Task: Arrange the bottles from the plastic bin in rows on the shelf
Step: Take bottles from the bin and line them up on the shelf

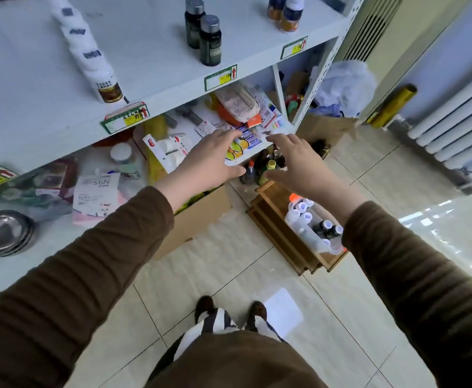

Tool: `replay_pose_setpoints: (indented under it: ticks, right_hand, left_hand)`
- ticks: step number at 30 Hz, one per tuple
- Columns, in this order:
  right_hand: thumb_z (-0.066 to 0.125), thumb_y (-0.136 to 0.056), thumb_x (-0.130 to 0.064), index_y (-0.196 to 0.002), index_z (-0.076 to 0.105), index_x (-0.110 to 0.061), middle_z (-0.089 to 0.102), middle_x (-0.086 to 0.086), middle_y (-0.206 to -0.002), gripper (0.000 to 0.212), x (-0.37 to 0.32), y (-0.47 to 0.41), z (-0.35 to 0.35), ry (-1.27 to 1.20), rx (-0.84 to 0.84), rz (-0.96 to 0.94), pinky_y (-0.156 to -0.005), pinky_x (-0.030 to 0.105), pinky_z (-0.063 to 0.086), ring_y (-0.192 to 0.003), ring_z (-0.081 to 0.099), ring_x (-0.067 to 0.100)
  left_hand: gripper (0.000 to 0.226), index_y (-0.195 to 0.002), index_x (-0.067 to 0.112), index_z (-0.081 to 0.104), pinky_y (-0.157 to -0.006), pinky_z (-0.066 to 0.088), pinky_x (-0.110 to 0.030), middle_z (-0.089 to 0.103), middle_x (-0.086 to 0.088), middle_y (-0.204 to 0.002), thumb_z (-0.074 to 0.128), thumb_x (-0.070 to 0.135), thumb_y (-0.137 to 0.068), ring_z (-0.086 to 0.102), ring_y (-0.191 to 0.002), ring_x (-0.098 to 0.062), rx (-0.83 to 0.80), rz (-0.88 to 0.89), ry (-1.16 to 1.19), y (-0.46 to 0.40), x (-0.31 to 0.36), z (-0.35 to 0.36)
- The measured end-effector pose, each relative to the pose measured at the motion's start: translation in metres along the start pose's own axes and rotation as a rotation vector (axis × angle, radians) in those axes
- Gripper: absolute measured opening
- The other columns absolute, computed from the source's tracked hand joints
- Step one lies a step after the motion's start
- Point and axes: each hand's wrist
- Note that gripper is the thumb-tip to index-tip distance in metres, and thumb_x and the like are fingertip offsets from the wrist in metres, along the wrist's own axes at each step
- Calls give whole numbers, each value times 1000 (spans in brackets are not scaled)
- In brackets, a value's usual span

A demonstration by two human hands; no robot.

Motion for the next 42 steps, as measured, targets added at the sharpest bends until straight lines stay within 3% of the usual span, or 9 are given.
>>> replay_pose_setpoints:
  ticks: [14, 19, 24, 31, 35, 38, 42]
  right_hand:
    - [67, -87, -27, -141, 44, -19, 48, 11, -138, 59, 219, -3, -11, 74, -224, -137, -103, 46, 42, -125, 47, 35]
    - [65, -90, -26, -141, 44, -19, 51, 11, -135, 55, 264, -14, -7, 158, -286, -207, -111, 46, 31, -124, 48, 32]
    - [61, -91, -17, -139, 46, -19, 53, 12, -133, 50, 297, -36, 21, 171, -338, -202, -97, 42, 45, -123, 49, 32]
    - [58, -93, -14, -139, 47, -20, 55, 9, -132, 48, 364, -57, 65, 191, -478, -213, -97, 40, 46, -121, 51, 31]
    - [56, -93, -17, -140, 46, -17, 52, 11, -134, 49, 402, -69, 95, 218, -609, -306, -98, 36, 41, -123, 50, 32]
    - [53, -93, -15, -142, 42, -16, 52, 14, -133, 50, 428, -76, 120, 235, -692, -381, -99, 36, 40, -123, 50, 34]
    - [56, -86, -12, -131, 51, -14, 57, 12, -124, 45, 458, -85, 163, 243, -753, -451, -90, 38, 48, -114, 56, 32]
  left_hand:
    - [75, -153, 22, 32, -113, 29, -31, 34, 0, -156, 71, 33, -89, 33, -143, -18, -66, -227, 27, -74, 117, 138]
    - [78, -154, 27, 29, -117, 29, -36, 31, 1, -159, 71, 36, -89, 30, -145, -19, -99, -323, 41, -91, 130, 176]
    - [72, -150, 22, 38, -113, 35, -36, 39, -2, -154, 72, 33, -88, 37, -141, -21, -73, -348, 43, -114, 121, 220]
    - [65, -145, 19, 44, -106, 34, -28, 45, -3, -151, 73, 25, -88, 44, -137, -20, -88, -427, 166, -133, 128, 302]
    - [60, -141, 16, 48, -101, 38, -30, 54, -6, -141, 72, 24, -87, 51, -127, -24, -76, -509, 138, -149, 140, 347]
    - [63, -144, 15, 47, -105, 40, -35, 51, -9, -145, 71, 22, -87, 50, -129, -28, -83, -584, 136, -163, 148, 383]
    - [60, -143, 17, 49, -103, 41, -34, 53, -8, -143, 69, 17, -87, 53, -126, -27, -31, -666, 147, -183, 146, 434]
Point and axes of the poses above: each hand's wrist, its own y-axis away from the middle knuckle, its own z-axis out of the palm, x = y × z
